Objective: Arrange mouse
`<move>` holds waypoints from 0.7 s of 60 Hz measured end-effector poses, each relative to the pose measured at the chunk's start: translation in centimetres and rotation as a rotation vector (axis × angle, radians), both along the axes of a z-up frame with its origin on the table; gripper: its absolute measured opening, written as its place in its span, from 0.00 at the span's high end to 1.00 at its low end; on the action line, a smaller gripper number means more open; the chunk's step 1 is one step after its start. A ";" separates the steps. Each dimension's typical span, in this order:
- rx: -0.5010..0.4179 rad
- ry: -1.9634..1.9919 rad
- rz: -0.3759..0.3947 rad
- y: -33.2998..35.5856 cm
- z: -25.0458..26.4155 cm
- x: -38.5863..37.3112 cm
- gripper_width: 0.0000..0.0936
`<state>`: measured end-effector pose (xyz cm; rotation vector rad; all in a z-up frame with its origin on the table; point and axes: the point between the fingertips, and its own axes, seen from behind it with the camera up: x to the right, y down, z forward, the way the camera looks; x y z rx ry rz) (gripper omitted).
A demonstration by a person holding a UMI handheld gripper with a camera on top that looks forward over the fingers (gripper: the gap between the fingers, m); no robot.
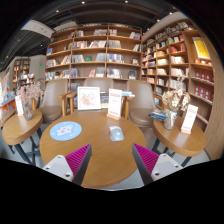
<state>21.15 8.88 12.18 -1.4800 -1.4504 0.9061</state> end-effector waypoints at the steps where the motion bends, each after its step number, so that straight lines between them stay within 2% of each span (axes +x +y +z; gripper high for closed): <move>1: 0.001 -0.004 -0.003 0.3 -0.3 -0.1 0.11; 19: -0.010 -0.050 0.000 2.0 -4.0 -3.2 0.09; 42: -0.018 -0.105 -0.006 4.5 -8.1 -12.7 0.09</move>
